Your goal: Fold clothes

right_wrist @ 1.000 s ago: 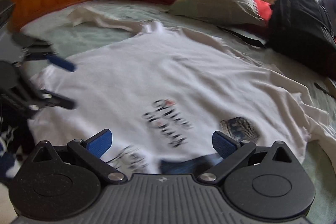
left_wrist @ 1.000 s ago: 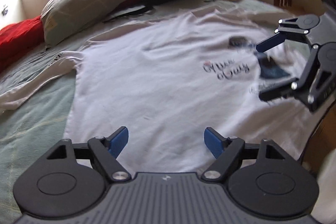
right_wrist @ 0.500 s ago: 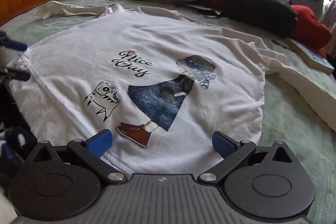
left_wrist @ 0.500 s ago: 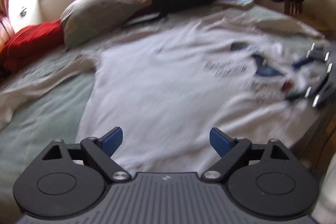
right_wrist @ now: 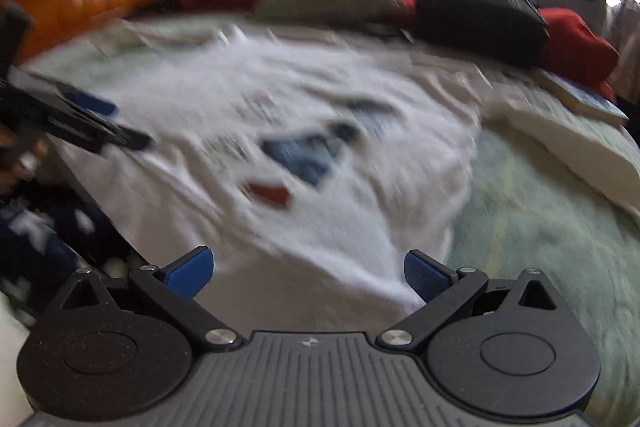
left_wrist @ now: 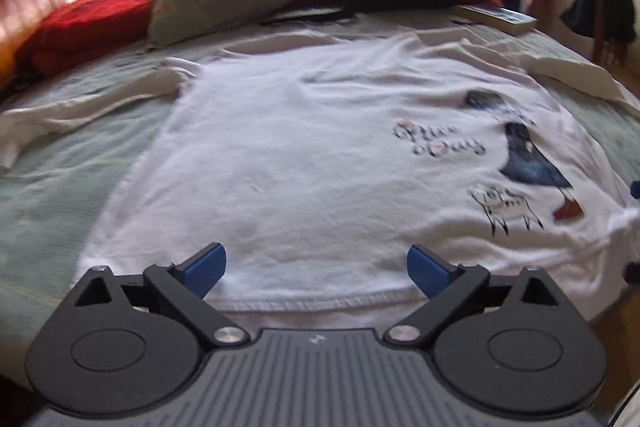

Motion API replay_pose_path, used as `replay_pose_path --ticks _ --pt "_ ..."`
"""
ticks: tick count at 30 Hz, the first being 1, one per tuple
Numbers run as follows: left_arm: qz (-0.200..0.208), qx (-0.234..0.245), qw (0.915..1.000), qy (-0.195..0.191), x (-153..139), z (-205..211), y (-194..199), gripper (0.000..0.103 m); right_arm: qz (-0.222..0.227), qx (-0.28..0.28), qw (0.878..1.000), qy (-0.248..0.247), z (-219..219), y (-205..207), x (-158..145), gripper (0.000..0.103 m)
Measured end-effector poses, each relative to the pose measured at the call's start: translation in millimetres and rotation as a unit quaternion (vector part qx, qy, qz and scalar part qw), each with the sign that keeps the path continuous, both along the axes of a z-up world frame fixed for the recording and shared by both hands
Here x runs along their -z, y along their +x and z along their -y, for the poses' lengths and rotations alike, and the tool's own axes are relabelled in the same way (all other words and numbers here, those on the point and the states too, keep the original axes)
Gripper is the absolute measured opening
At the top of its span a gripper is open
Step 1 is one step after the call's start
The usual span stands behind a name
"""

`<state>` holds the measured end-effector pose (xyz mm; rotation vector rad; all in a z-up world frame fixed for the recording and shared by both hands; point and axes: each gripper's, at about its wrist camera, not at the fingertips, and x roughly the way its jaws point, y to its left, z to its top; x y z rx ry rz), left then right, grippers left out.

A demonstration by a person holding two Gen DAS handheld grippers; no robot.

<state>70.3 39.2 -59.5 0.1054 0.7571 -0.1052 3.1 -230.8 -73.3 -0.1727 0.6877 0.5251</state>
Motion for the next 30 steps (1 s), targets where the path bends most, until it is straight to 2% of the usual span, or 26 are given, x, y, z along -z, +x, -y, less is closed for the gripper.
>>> replay_pose_path --ticks 3,5,7,9,12,14,18,20,22,24,25,27,30 --pt "0.008 -0.015 0.9999 -0.001 -6 6 -4 0.097 0.001 -0.020 1.000 0.024 -1 -1 -2 0.103" --pt "0.003 -0.015 0.9999 -0.003 -4 14 -6 0.097 -0.022 -0.012 1.000 0.004 0 -1 16 0.103" --pt "-0.004 -0.013 0.9999 0.011 0 22 -11 0.097 0.002 -0.021 1.000 -0.019 6 -16 24 0.103" --pt "-0.004 -0.013 0.9996 0.027 0 28 -12 0.097 0.003 -0.025 0.999 -0.032 14 -25 25 0.103" --pt "0.007 -0.003 0.9995 0.031 -7 34 -12 0.097 -0.016 -0.005 1.000 0.006 23 -25 11 0.103" --pt "0.014 0.009 0.9994 0.031 -14 37 -7 0.097 -0.001 -0.001 0.999 0.054 25 -18 -6 0.103" --pt "0.019 0.019 0.9990 0.036 -20 40 12 0.097 0.027 0.017 0.998 0.058 10 20 -21 0.103" --pt "0.015 0.018 0.9993 0.029 -20 37 24 0.097 0.018 0.023 0.998 0.053 0 41 -17 0.103" --pt "0.011 0.012 0.9996 0.025 -15 31 35 0.097 -0.012 0.036 0.998 0.047 -3 56 -6 0.103" --pt "-0.008 -0.008 0.9997 0.020 -2 22 45 0.097 -0.050 0.047 0.997 0.041 1 65 8 0.103" --pt "-0.020 -0.018 0.9996 0.006 6 14 48 0.099 -0.052 0.045 0.997 0.040 5 65 10 0.103" --pt "-0.026 -0.030 0.9988 -0.029 14 -1 51 0.102 -0.055 0.045 0.997 0.041 12 65 7 0.103" --pt "-0.023 -0.029 0.9987 -0.033 3 -4 56 0.102 -0.073 0.066 0.993 0.064 21 90 -10 0.103"
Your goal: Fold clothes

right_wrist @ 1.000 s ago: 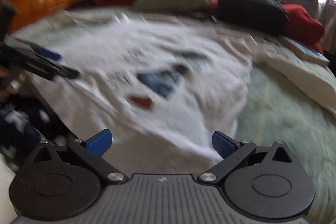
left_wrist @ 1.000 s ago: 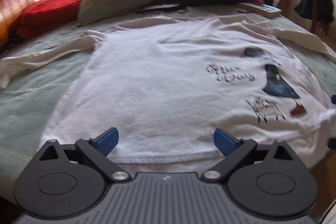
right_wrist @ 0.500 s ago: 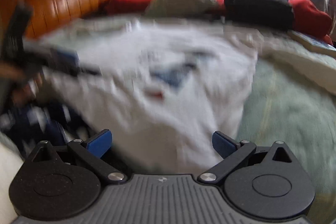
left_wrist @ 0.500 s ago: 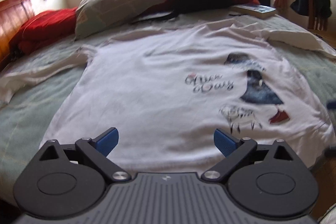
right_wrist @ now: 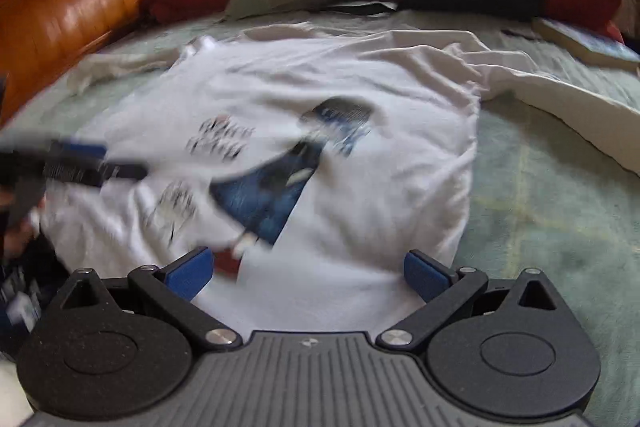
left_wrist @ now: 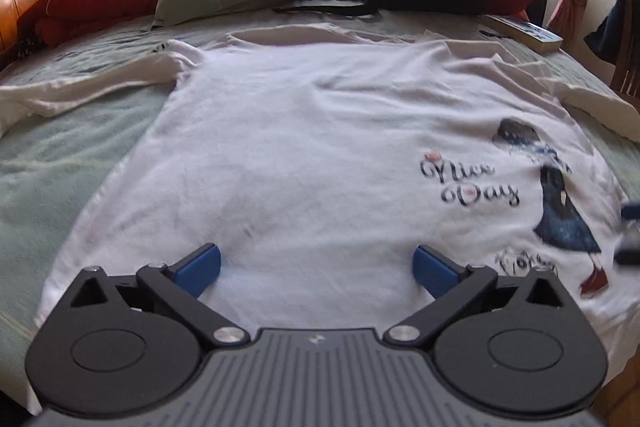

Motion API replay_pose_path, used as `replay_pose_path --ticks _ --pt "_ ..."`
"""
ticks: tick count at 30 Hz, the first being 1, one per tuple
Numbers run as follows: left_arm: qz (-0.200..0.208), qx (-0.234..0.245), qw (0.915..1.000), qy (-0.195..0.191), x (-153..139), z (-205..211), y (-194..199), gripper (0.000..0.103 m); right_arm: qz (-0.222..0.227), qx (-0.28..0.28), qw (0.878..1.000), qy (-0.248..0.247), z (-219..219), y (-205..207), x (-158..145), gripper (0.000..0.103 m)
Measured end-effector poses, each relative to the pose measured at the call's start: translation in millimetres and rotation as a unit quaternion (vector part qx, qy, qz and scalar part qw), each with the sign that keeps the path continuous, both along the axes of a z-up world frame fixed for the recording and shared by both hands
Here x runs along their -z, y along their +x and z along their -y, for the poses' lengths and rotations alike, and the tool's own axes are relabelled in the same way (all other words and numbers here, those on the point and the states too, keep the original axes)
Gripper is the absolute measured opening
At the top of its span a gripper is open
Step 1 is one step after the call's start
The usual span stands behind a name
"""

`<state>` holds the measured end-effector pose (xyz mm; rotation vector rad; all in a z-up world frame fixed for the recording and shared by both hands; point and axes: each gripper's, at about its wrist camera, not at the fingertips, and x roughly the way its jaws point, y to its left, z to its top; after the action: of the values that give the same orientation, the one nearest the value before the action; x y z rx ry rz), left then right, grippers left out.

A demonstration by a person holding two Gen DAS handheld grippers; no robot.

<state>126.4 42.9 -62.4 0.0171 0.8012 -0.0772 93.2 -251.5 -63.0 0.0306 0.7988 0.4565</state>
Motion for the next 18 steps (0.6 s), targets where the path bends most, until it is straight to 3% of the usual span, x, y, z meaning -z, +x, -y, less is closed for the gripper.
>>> replay_pose_path --ticks 5,9,14,18 --pt "0.020 0.012 0.9996 -0.016 -20 -9 17 0.102 0.013 0.017 0.999 0.027 -5 72 -32 0.103" --pt "0.004 -0.007 0.9998 -0.017 -13 -22 35 0.102 0.037 -0.029 0.999 0.004 -31 131 -40 0.103" --pt "-0.018 -0.022 0.9992 -0.028 -1 -35 44 0.102 0.029 -0.050 0.998 -0.007 -46 189 -21 0.103" --pt "-0.015 -0.030 0.9988 -0.034 -3 -43 46 0.102 -0.029 0.002 0.998 -0.049 -24 211 10 0.103"
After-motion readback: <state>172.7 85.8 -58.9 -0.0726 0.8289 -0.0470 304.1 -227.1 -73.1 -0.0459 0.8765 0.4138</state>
